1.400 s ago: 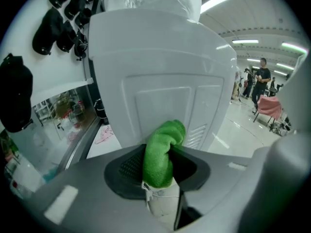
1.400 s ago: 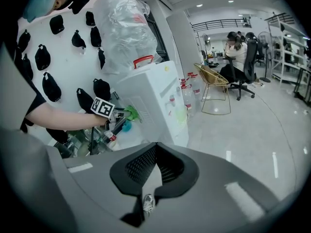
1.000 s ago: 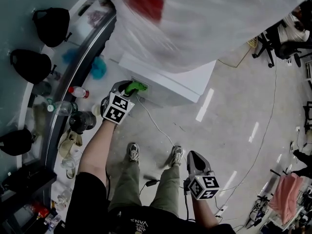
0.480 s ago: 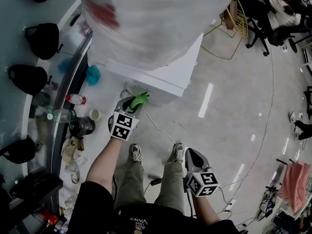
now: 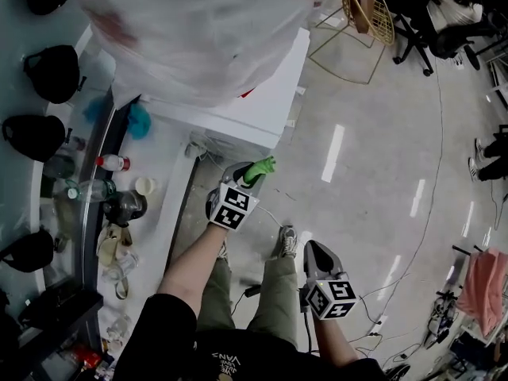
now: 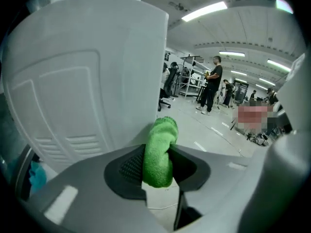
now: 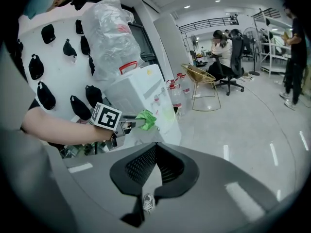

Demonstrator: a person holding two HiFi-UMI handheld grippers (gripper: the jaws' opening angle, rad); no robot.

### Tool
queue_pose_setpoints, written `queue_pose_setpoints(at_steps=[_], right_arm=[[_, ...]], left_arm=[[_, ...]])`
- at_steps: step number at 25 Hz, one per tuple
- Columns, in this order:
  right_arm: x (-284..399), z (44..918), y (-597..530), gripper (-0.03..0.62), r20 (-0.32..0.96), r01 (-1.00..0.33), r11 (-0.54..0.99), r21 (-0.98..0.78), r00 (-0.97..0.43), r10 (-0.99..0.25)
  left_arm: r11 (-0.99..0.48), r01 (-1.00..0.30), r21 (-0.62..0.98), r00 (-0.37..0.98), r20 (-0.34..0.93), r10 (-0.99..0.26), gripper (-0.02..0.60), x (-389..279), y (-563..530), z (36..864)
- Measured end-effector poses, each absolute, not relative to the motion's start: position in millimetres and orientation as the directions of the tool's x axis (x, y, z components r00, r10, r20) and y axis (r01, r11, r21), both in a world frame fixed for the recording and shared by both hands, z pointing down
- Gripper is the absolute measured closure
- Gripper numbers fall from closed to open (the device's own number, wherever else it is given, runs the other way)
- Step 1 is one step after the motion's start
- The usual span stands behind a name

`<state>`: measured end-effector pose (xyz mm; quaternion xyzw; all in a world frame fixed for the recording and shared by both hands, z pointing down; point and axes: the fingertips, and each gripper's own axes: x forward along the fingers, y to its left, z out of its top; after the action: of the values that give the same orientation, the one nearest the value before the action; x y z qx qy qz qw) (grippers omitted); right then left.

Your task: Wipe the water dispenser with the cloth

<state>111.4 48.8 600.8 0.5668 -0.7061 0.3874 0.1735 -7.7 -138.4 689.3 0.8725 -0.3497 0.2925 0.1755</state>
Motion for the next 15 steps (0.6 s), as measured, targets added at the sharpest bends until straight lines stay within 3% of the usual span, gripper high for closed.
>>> queue_pose_setpoints(at_steps=[5, 15], right_arm=[[117, 607, 52, 0.589, 0.694, -0.938, 0.042, -0.345, -0.285, -0.661], [88, 608, 38, 0.589, 0.692, -0.931, 0.108, -0.347, -0.333, -0.641]], left_arm=[[-0.627, -0.776, 0.072, 0.506, 0.666, -0.549, 0.459, -42, -166, 697], [-0.405, -0.914, 0.029, 0.309, 0.696, -0.648, 0.459, -181, -208, 701]])
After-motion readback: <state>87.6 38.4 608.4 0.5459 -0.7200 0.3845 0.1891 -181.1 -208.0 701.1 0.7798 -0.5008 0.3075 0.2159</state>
